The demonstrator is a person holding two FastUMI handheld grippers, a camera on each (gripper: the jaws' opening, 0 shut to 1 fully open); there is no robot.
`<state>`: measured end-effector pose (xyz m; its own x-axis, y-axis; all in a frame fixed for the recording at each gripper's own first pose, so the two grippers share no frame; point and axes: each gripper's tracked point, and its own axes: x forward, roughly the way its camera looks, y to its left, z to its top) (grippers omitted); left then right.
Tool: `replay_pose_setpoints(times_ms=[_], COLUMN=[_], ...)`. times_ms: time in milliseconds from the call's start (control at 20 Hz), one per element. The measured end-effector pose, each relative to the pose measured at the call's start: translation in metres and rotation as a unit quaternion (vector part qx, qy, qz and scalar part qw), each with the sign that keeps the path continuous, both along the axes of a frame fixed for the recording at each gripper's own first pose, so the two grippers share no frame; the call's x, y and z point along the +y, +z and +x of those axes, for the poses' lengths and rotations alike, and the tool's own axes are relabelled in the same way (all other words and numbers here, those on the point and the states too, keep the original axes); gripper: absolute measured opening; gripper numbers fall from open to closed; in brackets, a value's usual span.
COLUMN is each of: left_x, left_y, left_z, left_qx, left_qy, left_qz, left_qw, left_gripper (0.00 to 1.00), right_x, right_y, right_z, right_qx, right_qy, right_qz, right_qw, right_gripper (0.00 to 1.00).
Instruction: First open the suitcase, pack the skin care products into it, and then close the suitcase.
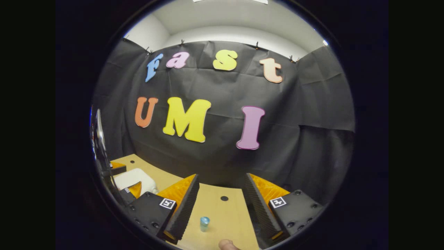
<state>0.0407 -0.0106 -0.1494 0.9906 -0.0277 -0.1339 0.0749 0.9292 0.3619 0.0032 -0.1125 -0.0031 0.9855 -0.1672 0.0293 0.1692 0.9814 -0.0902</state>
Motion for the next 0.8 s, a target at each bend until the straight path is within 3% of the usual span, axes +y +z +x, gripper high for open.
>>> replay_pose_setpoints(times_ms=[150,250,400,500,650,800], left_x=[0.0,-0.003,-0.003,-0.006,0.005,0.018], left_y=[-0.048,-0.078,-0.117,-0.135,-0.151,-0.15], left_z=[0.007,0.005,0.01,0.015,0.019,0.041], left_qx=[0.016,0.017,0.028,0.029,0.044,0.067], left_qy=[-0.012,-0.03,-0.043,-0.058,-0.028,-0.012], left_qz=[0.103,0.186,0.309,0.361,0.426,0.478], left_qw=[0.995,0.982,0.95,0.93,0.903,0.876], left_gripper=[0.98,0.98,0.97,0.96,0.93,0.65], right_x=[-0.035,-0.054,-0.073,-0.083,-0.092,-0.1], right_y=[-0.014,-0.027,-0.044,-0.051,-0.058,-0.066], right_z=[-0.007,-0.011,-0.017,-0.017,-0.018,-0.019], right_qx=[0.011,0.021,0.034,0.04,0.046,0.049], right_qy=[-0.032,-0.049,-0.062,-0.065,-0.064,-0.063], right_qz=[0.005,0.012,0.027,0.031,0.032,0.031], right_qw=[0.999,0.998,0.997,0.997,0.996,0.996], right_gripper=[0.8,0.8,0.8,0.8,0.8,0.8])
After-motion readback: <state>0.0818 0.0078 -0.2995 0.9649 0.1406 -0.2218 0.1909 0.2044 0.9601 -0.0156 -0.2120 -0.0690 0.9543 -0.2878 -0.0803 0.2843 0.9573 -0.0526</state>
